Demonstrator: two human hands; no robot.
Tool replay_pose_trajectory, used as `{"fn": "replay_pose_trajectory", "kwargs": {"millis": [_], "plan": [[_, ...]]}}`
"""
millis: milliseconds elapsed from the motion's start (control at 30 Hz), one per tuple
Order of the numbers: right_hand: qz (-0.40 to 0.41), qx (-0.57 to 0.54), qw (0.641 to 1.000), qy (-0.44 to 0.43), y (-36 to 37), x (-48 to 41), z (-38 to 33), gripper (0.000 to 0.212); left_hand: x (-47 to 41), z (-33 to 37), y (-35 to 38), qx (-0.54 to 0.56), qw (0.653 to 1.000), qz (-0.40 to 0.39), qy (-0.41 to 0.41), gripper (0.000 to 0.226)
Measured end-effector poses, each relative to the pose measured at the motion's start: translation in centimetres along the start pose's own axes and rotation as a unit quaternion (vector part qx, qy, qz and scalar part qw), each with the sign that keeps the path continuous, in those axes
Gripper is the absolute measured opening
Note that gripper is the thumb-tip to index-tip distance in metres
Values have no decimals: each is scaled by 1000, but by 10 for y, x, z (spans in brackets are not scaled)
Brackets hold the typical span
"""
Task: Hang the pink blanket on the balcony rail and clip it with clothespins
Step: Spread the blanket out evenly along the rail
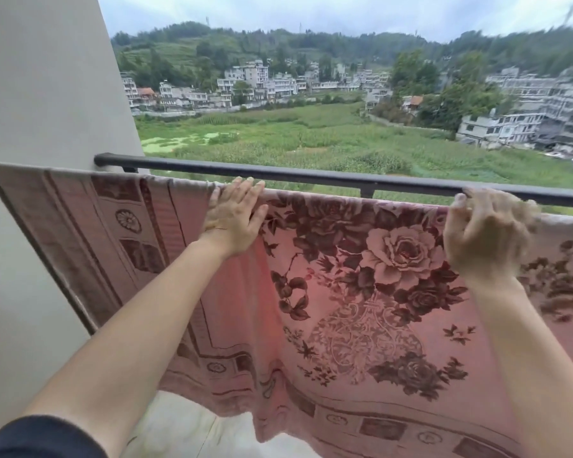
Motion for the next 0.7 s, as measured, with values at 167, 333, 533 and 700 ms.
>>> {"fn": "replay_pose_trajectory", "kwargs": {"millis": [167, 333, 533, 700], "plan": [[-98, -72, 978, -172, 45, 45, -171, 49, 1, -72, -4, -5, 999, -1, -51, 57], [-144, -96, 957, -231, 90, 69, -288, 51, -2, -162, -4, -48, 997, -4, -65, 61], [-197, -80, 931, -296, 136, 92, -418, 50, 12, -288, -8, -54, 986, -22, -157, 56], [-231, -123, 913, -314, 166, 93, -503, 55, 9, -399, -23, -37, 972, -5, -234, 60]]}}
Point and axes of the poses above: each hand's wrist, its own x-axis away from the middle knuckle, its own y-axis out of the palm, z = x × y, the point moved 8 cm from there along -x, towards the middle knuckle, and after that the axes turned 1 degree about -x, right-handed, at the moved point
